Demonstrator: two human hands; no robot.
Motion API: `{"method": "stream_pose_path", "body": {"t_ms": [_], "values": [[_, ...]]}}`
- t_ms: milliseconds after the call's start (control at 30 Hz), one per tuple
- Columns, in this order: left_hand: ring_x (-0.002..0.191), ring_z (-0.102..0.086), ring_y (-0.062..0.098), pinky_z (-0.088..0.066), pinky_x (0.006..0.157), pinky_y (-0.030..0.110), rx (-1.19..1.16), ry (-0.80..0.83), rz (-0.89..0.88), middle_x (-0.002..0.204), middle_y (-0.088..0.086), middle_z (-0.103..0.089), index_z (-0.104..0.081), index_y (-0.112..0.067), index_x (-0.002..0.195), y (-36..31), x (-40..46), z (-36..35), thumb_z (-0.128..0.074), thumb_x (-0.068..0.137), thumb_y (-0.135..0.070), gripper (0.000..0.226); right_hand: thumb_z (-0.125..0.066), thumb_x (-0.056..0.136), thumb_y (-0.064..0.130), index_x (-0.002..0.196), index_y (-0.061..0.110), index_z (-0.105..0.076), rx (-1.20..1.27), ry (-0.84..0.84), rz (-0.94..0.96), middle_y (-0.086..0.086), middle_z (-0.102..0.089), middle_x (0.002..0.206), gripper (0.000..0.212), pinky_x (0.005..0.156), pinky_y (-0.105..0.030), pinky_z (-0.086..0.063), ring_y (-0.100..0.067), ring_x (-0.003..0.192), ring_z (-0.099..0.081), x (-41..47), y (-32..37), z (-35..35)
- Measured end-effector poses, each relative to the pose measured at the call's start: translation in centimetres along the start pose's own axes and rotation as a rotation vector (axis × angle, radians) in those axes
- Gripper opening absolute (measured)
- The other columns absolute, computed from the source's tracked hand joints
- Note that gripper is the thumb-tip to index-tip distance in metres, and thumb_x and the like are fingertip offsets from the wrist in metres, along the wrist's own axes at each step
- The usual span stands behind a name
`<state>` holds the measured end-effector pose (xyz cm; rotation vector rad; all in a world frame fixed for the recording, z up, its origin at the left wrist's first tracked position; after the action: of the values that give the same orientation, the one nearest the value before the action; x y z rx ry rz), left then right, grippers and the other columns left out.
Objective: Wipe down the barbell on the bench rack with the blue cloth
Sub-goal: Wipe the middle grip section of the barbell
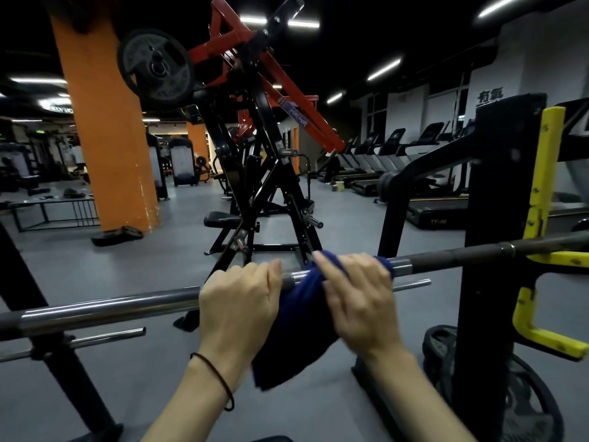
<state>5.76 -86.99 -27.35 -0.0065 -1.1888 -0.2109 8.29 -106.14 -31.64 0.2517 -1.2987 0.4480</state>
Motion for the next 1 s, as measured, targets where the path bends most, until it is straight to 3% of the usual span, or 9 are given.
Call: {"method": "stream_pose_path", "body": {"t_ms": [100,233,333,433,500,633,800,867,1000], "values": [[0.063,-0.044,0.023,-0.033,0.064,0.038,-0.029,-0.013,-0.022,0.071,0.000,-0.048,-0.055,-0.019,0.078,-0.1,-1.7,-0.4,-0.040,0.106,-0.030,0.033,-0.037,0.109,0.028,0.136,0.014,-0.066,-0.015,-0.096,-0.227,-0.010,-0.067,0.124,0.042,0.117,-0.051,-0.033,-0.035,0.120,-0.058,-0.8,-1.8,0.2],[0.068,-0.046,0.025,-0.037,0.068,0.041,-0.026,-0.056,0.005,0.076,0.002,-0.048,-0.058,-0.016,0.083,-0.6,-1.8,-0.7,-0.041,0.105,-0.028,0.031,-0.040,0.104,0.024,0.120,0.018,-0.075,0.137,-0.287,-0.627,-0.004,-0.068,0.119,0.040,0.126,-0.054,-0.015,-0.032,0.134,-0.049,0.8,4.1,-2.8],[0.069,-0.048,0.026,-0.037,0.070,0.041,-0.040,-0.056,-0.039,0.076,0.002,-0.051,-0.061,-0.015,0.086,-0.3,-2.1,-0.5,-0.044,0.104,-0.026,0.027,-0.038,0.108,0.030,0.130,0.021,-0.071,0.186,-0.180,-0.449,0.001,-0.066,0.129,0.041,0.126,-0.053,-0.015,-0.025,0.139,-0.047,0.2,8.2,-3.3],[0.077,-0.053,0.026,-0.041,0.077,0.041,-0.095,-0.023,-0.083,0.086,0.002,-0.059,-0.067,-0.014,0.102,0.2,-2.4,-0.3,-0.048,0.102,-0.027,0.023,-0.037,0.110,0.031,0.144,0.019,-0.061,0.089,-0.043,-0.062,-0.004,-0.064,0.136,0.044,0.123,-0.049,-0.027,-0.028,0.132,-0.054,-0.6,4.5,-1.6],[0.082,-0.055,0.026,-0.042,0.081,0.041,-0.102,0.012,-0.099,0.091,0.002,-0.061,-0.067,-0.012,0.110,0.5,-2.5,-0.2,-0.046,0.102,-0.030,0.028,-0.039,0.110,0.028,0.147,0.017,-0.057,0.023,-0.007,0.061,-0.010,-0.064,0.135,0.043,0.121,-0.049,-0.032,-0.032,0.127,-0.058,-0.7,1.0,-0.8],[0.085,-0.053,0.027,-0.041,0.085,0.043,-0.081,0.074,-0.047,0.093,0.004,-0.058,-0.063,-0.011,0.111,-0.2,-2.6,0.0,-0.044,0.100,-0.042,0.038,-0.038,0.109,0.023,0.140,0.013,-0.061,0.000,-0.131,-0.158,-0.015,-0.065,0.127,0.040,0.121,-0.053,-0.029,-0.037,0.124,-0.057,-1.2,-1.8,-0.7],[0.085,-0.051,0.031,-0.040,0.086,0.046,-0.046,0.106,0.018,0.093,0.008,-0.057,-0.061,-0.009,0.108,-0.9,-2.5,-0.2,-0.045,0.099,-0.045,0.040,-0.040,0.105,0.017,0.119,0.012,-0.074,0.142,-0.328,-0.608,-0.007,-0.067,0.121,0.037,0.127,-0.052,-0.015,-0.031,0.134,-0.051,1.1,7.1,-4.1],[0.087,-0.053,0.031,-0.041,0.088,0.046,-0.071,0.099,-0.039,0.096,0.008,-0.058,-0.062,-0.008,0.113,-0.4,-2.8,-0.2,-0.046,0.100,-0.041,0.039,-0.043,0.106,0.019,0.126,0.012,-0.073,0.140,-0.255,-0.457,-0.007,-0.067,0.124,0.037,0.126,-0.050,-0.018,-0.029,0.133,-0.051,0.3,8.0,-3.8],[0.093,-0.054,0.030,-0.040,0.091,0.044,-0.105,0.123,-0.043,0.100,0.006,-0.059,-0.061,-0.009,0.118,-0.1,-2.7,0.1,-0.046,0.099,-0.042,0.041,-0.044,0.109,0.020,0.142,0.012,-0.063,-0.022,-0.040,0.046,-0.012,-0.066,0.129,0.039,0.116,-0.050,-0.037,-0.033,0.122,-0.059,-0.8,0.7,-0.7]]}}
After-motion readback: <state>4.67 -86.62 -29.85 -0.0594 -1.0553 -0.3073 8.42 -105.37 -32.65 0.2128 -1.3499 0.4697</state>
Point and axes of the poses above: each hand's wrist, its own x-axis towards the middle knuckle, its own z-axis out of the back of the hand, y = z × x, the point moved 1 cm from there along x, towards the middle knuckle
